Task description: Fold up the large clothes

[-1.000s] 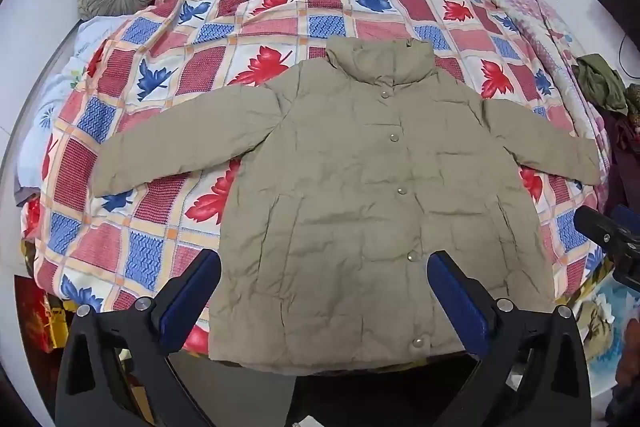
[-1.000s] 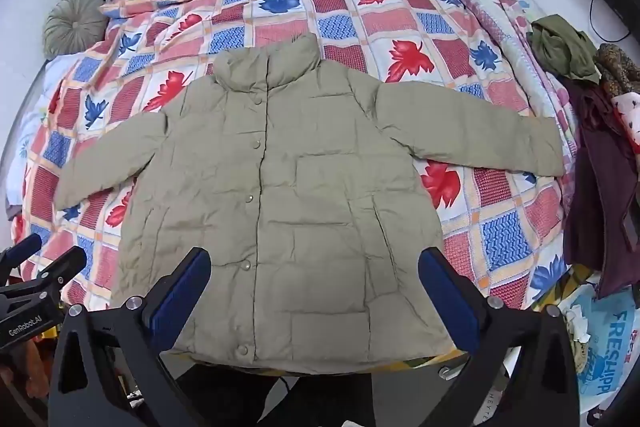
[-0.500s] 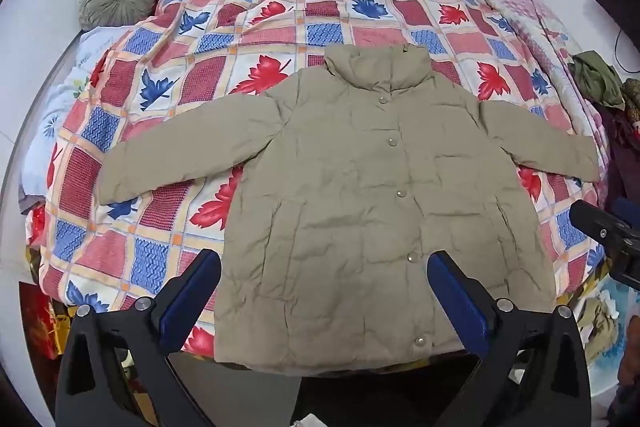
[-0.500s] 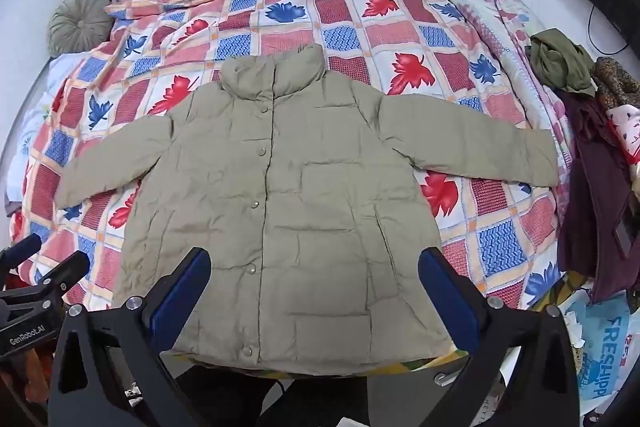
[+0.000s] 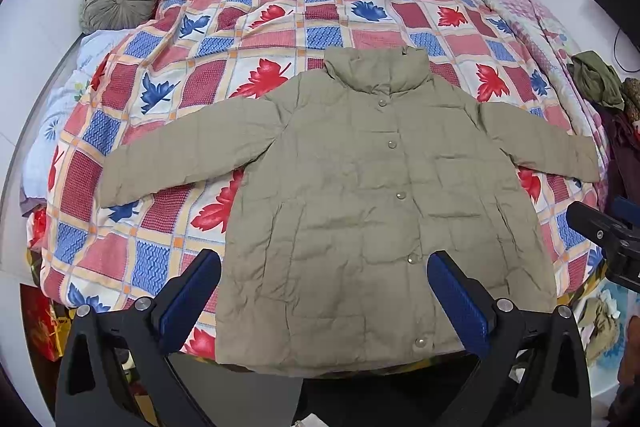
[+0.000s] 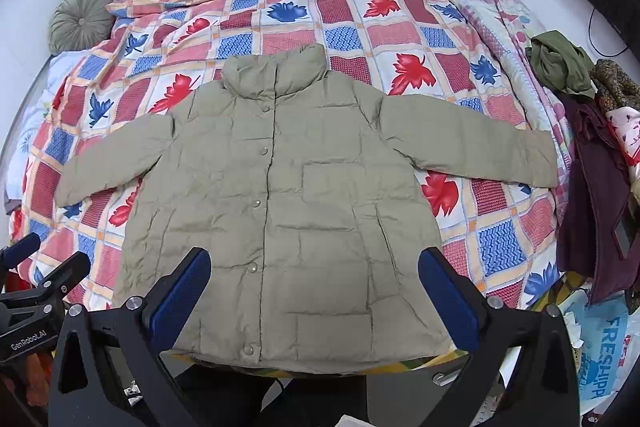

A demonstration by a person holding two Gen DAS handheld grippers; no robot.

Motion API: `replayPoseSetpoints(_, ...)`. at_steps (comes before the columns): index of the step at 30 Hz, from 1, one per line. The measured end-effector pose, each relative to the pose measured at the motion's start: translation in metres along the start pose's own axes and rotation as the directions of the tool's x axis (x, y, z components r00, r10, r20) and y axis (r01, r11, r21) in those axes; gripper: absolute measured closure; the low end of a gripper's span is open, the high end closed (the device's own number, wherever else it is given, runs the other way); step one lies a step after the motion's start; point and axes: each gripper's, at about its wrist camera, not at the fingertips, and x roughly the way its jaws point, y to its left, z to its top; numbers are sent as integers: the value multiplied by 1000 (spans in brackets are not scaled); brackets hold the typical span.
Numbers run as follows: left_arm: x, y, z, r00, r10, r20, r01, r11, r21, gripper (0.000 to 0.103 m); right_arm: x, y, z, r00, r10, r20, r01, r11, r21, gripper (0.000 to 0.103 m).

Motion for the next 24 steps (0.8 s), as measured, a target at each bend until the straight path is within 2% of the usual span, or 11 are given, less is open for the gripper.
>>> replayPoseSetpoints(11, -2, 1, 0, 1000, 0, -2, 0, 1000, -4, 0, -19, 1, 16, 1000, 0, -2, 0, 1000, 4, 0)
replayPoseSetpoints(13, -3, 2, 0, 1000, 0, -2, 0, 1000, -5, 0, -1, 1, 3, 1000, 2, 5, -2, 1000, -6, 0)
replayPoseSetpoints(24, 0, 1, 0, 1000, 0, -1, 0, 1000, 1, 0, -5, 4, 4, 1000, 4, 0, -4, 1000, -11, 0)
